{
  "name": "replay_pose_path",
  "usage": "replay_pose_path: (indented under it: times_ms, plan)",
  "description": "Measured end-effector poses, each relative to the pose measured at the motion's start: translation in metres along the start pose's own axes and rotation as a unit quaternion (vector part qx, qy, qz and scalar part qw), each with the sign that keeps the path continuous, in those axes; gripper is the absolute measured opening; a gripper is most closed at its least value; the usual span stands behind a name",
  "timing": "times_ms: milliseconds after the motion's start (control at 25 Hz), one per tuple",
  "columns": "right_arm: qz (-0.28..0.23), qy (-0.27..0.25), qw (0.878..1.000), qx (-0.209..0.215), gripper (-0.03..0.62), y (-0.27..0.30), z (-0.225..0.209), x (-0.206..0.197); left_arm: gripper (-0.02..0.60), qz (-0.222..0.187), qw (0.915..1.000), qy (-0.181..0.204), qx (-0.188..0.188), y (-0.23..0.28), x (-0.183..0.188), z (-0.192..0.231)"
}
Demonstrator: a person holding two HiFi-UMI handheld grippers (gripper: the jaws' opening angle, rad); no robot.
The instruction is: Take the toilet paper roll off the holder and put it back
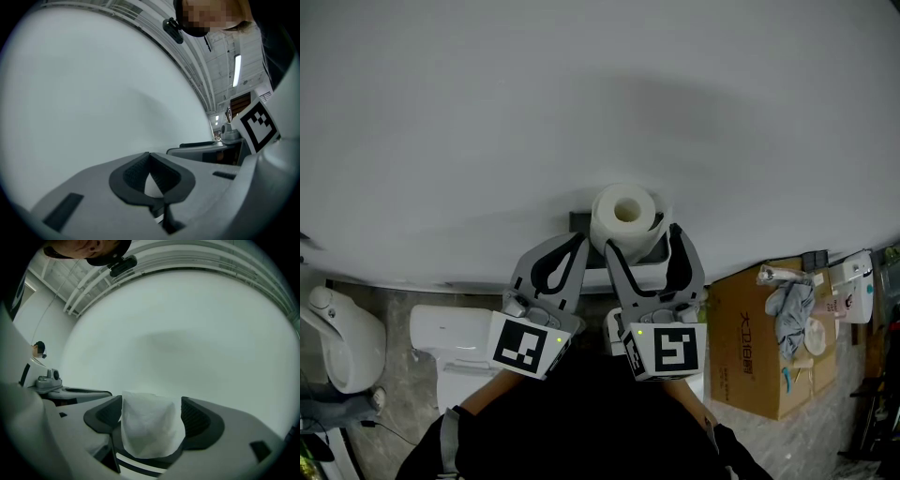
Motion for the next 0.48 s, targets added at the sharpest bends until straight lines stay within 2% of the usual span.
replay_pose_path:
  times_ms: [320, 400, 480]
  plan:
    - [-0.018, -0.004, 0.999, -0.039, 0.358, -0.022, -0.007, 0.006, 0.006, 0.004, 0.9999, 0.001, -0.011, -0.001, -0.003, -0.009]
    - [-0.028, -0.008, 0.998, -0.054, 0.154, -0.028, -0.010, 0.010, 0.006, 0.006, 0.9999, 0.001, -0.012, -0.002, -0.004, -0.012]
    - [-0.030, -0.005, 0.998, -0.055, 0.114, -0.031, -0.011, 0.010, 0.006, 0.007, 0.9999, 0.002, -0.012, -0.003, -0.004, -0.013]
Point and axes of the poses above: the fingertips, and each gripper's own axes: y forward along the fingers, z to its left, x out of its top, the point moved 7 cm from there along -y, backward along the fingers, and after that the axes turned 15 degrees about -y, right-handed, at the moved point
